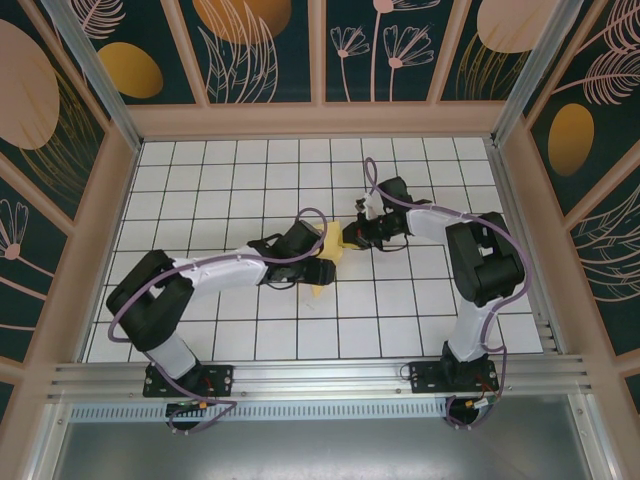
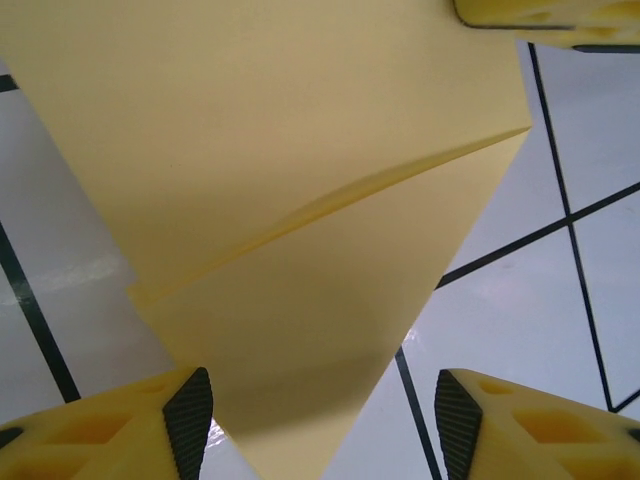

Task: Fold a paper plane with a square sheet of paper (fold left side to right side)
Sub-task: Fold the wing for the fifth time at the center of the table.

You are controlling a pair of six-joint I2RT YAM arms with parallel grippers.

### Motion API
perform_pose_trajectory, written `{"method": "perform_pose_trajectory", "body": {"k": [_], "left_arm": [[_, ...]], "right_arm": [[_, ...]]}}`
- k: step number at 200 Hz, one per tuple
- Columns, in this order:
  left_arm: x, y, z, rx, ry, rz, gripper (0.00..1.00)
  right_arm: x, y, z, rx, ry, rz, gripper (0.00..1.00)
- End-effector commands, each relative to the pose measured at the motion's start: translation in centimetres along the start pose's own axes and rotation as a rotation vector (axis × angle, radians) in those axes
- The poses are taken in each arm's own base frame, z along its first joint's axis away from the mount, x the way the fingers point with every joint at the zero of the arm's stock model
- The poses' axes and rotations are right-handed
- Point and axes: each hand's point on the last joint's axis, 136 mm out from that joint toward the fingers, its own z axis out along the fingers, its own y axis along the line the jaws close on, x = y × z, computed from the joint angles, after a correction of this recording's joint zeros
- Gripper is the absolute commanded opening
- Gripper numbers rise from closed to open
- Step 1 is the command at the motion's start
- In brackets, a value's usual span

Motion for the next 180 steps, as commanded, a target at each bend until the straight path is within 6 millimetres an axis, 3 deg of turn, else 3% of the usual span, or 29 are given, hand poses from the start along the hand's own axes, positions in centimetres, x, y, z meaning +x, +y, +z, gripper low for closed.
{"method": "perform_pose_trajectory", "body": {"k": [1,114,180], "left_arm": [[-0.8,-0.6,0.0,-0.056,-0.012,0.017,0.64],[0.4,1.1,3.0,-0.257,0.060,0.072,0.65],[0.8,1.1,3.7,-0.254,0.076,0.077,0.54]], "right_arm": [[-0.2,0.1,0.3,0.013,0.013,0.023,0.02],[-0.1,-0.1,0.7,0.023,0.020,0.043,0.02],[0.2,-1.0,1.1,0.044,0.034,0.058,0.02]]}}
